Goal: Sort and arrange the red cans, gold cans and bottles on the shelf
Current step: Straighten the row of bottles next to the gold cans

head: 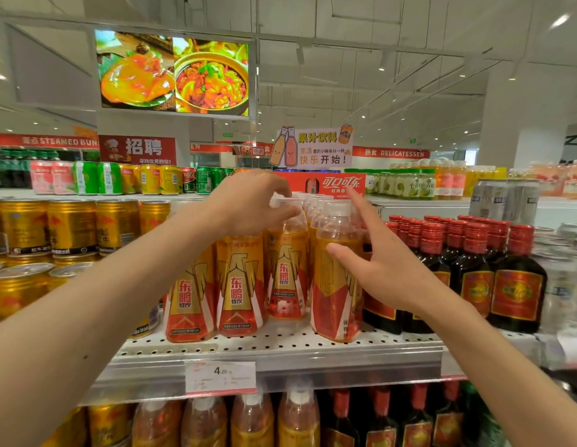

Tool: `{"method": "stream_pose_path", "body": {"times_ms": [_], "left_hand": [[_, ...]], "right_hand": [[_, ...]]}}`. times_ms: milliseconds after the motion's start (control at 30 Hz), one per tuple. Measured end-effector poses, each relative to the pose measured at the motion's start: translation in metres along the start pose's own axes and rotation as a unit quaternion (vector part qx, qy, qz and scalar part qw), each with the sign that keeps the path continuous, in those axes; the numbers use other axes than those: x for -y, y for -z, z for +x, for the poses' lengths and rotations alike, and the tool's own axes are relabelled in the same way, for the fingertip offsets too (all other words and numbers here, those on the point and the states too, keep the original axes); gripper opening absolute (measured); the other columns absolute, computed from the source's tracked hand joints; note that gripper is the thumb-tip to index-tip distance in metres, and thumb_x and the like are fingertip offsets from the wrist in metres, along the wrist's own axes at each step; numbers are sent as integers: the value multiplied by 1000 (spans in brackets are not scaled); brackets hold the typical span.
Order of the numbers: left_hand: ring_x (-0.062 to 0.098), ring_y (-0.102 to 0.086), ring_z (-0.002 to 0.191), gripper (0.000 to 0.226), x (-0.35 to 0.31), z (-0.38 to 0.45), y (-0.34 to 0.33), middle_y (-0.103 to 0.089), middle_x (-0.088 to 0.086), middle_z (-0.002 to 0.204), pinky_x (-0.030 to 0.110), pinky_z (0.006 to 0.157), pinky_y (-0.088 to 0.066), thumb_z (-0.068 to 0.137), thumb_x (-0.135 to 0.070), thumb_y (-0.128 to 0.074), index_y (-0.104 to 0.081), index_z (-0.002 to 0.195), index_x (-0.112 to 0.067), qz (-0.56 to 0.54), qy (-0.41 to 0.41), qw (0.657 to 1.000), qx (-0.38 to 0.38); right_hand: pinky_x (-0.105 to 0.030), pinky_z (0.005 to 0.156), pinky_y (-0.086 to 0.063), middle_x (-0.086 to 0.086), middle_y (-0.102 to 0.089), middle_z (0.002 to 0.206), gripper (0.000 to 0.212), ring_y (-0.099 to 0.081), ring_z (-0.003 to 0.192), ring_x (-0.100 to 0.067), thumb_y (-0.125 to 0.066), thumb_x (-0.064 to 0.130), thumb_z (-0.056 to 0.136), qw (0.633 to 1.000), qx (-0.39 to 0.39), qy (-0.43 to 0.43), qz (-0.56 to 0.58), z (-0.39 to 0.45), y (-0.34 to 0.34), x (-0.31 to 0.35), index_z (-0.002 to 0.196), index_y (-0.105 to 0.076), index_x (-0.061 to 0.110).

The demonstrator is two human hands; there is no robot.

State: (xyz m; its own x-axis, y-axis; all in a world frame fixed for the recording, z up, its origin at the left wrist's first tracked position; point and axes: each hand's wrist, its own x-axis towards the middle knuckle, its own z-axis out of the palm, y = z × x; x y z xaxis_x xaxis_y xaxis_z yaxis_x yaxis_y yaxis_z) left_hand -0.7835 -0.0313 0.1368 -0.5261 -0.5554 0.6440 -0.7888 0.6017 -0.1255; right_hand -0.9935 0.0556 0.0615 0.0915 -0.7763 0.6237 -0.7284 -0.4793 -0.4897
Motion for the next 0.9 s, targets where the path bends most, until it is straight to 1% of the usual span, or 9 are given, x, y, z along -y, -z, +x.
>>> {"method": "stream_pose_path", "body": {"times_ms": [133,233,400,500,567,633,733,833,900], "left_hand": [[21,-52,123,48,11,-22,4,-62,0,130,37,100,-41,93,-57,-54,-64,127,-24,15,-18,999,-44],[24,-48,127,55,26,-47,6,-59,3,133,46,106,-38,91,-62,-52,-60,131,-24,28,-4,996,-85],[24,-35,142,81,49,-85,-3,-40,5,152,49,117,-30,84,-76,-48,-38,148,-27,-22,57,992,-113],[21,-23,150,97,51,-103,-13,-22,4,163,44,120,-23,81,-69,-62,-19,157,-26,-113,94,981,-124],[19,-18,152,107,48,-114,-21,-14,2,166,43,121,-22,79,-62,-68,-7,159,-25,-166,117,969,-140],[14,-21,150,116,44,-126,-30,-11,-1,167,39,119,-24,77,-58,-73,4,159,-29,-238,161,948,-142],[15,-30,147,119,42,-144,-44,-15,-7,167,48,116,-35,73,-61,-72,11,156,-40,-305,195,923,-131],[16,-34,146,119,42,-154,-54,-14,-11,167,53,112,-42,73,-62,-71,12,155,-43,-323,205,915,-130],[16,-34,146,118,41,-155,-56,-14,-11,167,53,112,-41,74,-62,-70,13,155,-44,-333,212,909,-133]], "right_hand": [[-43,122,-31,12,-25,165,95,-29,149,-11,-66,32,96,999,3,-38,27,-8,-4,-2,160,3,42],[-46,119,-36,17,-31,160,94,-34,146,-9,-70,37,93,999,-23,-37,20,-11,-7,0,161,-5,40],[-39,112,-44,19,-42,149,91,-44,132,-6,-73,47,87,997,-49,-49,14,-13,-17,4,160,-19,34],[-25,106,-38,19,-39,150,89,-40,130,-1,-72,49,87,997,-56,-48,14,-14,-25,13,159,-22,34],[-28,109,-39,21,-39,148,90,-40,131,-1,-72,50,86,997,-54,-56,20,-15,-30,17,159,-21,34],[-34,112,-41,19,-40,151,93,-41,133,-3,-72,51,85,996,-35,-74,31,-18,-31,18,160,-19,37],[-40,115,-40,19,-45,145,92,-44,136,-5,-72,49,86,993,-1,-107,41,-28,-32,15,159,-17,43],[-45,114,-43,21,-47,138,91,-44,135,-4,-75,49,84,992,-28,-117,43,-33,-40,19,158,-22,42],[-44,115,-42,18,-45,148,92,-42,138,-5,-75,50,84,992,-49,-108,28,-31,-51,27,158,-22,40]]}}
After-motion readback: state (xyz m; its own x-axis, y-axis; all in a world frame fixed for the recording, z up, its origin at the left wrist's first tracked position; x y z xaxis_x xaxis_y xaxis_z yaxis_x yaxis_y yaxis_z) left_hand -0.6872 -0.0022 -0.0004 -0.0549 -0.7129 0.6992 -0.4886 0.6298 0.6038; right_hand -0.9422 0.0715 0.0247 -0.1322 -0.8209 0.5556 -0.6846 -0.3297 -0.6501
